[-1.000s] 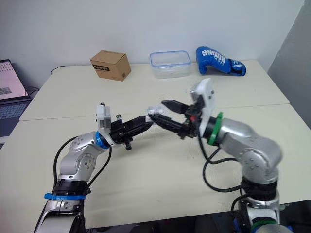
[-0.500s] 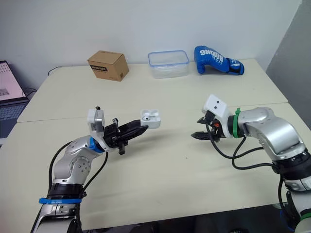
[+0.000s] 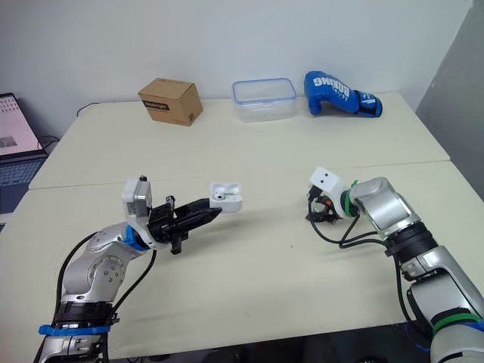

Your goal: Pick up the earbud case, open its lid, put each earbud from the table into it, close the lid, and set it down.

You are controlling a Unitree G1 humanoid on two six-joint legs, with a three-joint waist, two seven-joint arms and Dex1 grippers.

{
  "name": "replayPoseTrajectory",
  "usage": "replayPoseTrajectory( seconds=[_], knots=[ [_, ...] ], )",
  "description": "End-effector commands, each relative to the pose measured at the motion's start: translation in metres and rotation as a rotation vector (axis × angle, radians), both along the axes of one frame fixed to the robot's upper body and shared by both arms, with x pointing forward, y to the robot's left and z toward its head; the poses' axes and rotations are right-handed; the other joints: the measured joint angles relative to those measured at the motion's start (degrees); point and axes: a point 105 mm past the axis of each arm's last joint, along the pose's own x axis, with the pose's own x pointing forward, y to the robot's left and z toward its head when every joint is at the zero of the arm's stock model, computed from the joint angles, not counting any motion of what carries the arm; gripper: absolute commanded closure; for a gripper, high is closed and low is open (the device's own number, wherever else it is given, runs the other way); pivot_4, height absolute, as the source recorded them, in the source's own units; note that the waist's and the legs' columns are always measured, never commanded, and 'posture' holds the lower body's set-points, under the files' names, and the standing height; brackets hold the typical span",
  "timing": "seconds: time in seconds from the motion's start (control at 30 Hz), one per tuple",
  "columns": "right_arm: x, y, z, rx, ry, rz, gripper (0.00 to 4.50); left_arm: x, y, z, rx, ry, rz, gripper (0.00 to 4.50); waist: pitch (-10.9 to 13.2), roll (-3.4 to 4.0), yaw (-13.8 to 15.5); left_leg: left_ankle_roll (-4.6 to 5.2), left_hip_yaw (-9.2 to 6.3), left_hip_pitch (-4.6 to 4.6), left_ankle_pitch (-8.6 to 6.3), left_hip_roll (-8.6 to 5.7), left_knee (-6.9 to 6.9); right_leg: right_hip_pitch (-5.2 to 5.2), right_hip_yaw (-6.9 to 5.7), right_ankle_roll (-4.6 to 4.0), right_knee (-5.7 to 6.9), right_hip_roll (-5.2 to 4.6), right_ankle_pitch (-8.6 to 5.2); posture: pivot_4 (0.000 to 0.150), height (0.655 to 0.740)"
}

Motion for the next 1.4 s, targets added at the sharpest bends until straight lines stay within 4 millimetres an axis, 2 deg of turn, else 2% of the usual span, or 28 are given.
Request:
replayPoseTrajectory(
  seconds=[0.03,0.3,0.4,0.6,0.63,0.8,1.07,1.23,1.4],
  knots=[
    [0.003,-0.003,0.008,0.007,-0.013,-0.011,1.34,-0.005,0.004,0.012,-0.012,-0.043,0.006,3.75,0.0,0.0,0.0,0.0,0.0,0.01,0.0,0.0,0.0,0.0,0.0,0.0,0.0,0.0,0.0,0.15,0.7307],
    [0.002,-0.006,0.005,-0.003,0.007,-0.02,1.34,-0.006,0.004,0.011,-0.012,-0.04,0.007,3.75,0.0,0.0,0.0,0.0,0.01,0.01,0.0,0.0,0.0,0.0,0.01,0.0,0.0,0.0,0.0,0.15,0.7307],
    [0.002,-0.005,0.004,-0.005,0.01,-0.024,1.9,-0.005,0.003,0.011,-0.013,-0.04,0.005,3.75,0.0,0.0,0.0,0.0,0.01,0.01,0.0,0.0,0.0,0.01,0.0,0.0,-0.01,0.0,0.0,0.15,0.7307],
    [0.002,-0.007,0.003,-0.014,0.016,-0.031,3.98,-0.005,0.002,0.01,-0.011,-0.039,0.004,3.75,0.0,0.0,0.0,0.0,0.01,0.02,0.0,0.0,0.01,0.02,0.01,0.0,0.0,0.0,0.0,0.15,0.7307],
    [0.002,-0.008,0.002,-0.017,0.018,-0.032,4.12,-0.005,0.002,0.01,-0.011,-0.039,0.003,3.75,0.0,0.0,0.0,0.0,0.01,0.02,0.0,0.0,0.01,0.02,0.0,0.0,0.0,0.0,0.0,0.15,0.7307],
    [-0.003,-0.012,0.005,-0.053,0.012,0.001,4.11,-0.006,0.002,0.01,-0.012,-0.037,0.0,3.75,0.0,0.0,0.1,0.0,0.0,0.02,0.0,-0.01,0.01,0.02,0.0,0.0,0.0,0.0,0.0,0.15,0.7307],
    [-0.036,-0.032,0.02,-0.281,-0.002,0.287,4.11,-0.003,-0.001,0.008,-0.01,-0.041,-0.014,3.75,0.0,0.01,0.1,0.0,0.02,-0.04,0.0,-0.02,-0.01,-0.01,-0.02,0.0,-0.03,-0.01,0.0,0.15,0.7307],
    [-0.048,-0.041,0.012,-0.383,0.02,0.411,4.11,-0.002,-0.005,0.008,-0.017,-0.048,-0.021,3.75,0.0,0.01,0.0,0.0,0.08,0.0,0.0,0.0,0.0,0.0,0.0,0.01,-0.01,-0.01,0.0,0.15,0.7307],
    [-0.047,-0.046,-0.002,-0.453,0.029,0.457,4.11,-0.001,-0.006,0.007,-0.019,-0.051,-0.024,3.75,0.0,0.0,0.0,0.0,0.1,-0.01,0.0,-0.01,0.0,-0.01,0.02,0.01,-0.03,-0.02,0.0,0.15,0.7307]
  ],
)
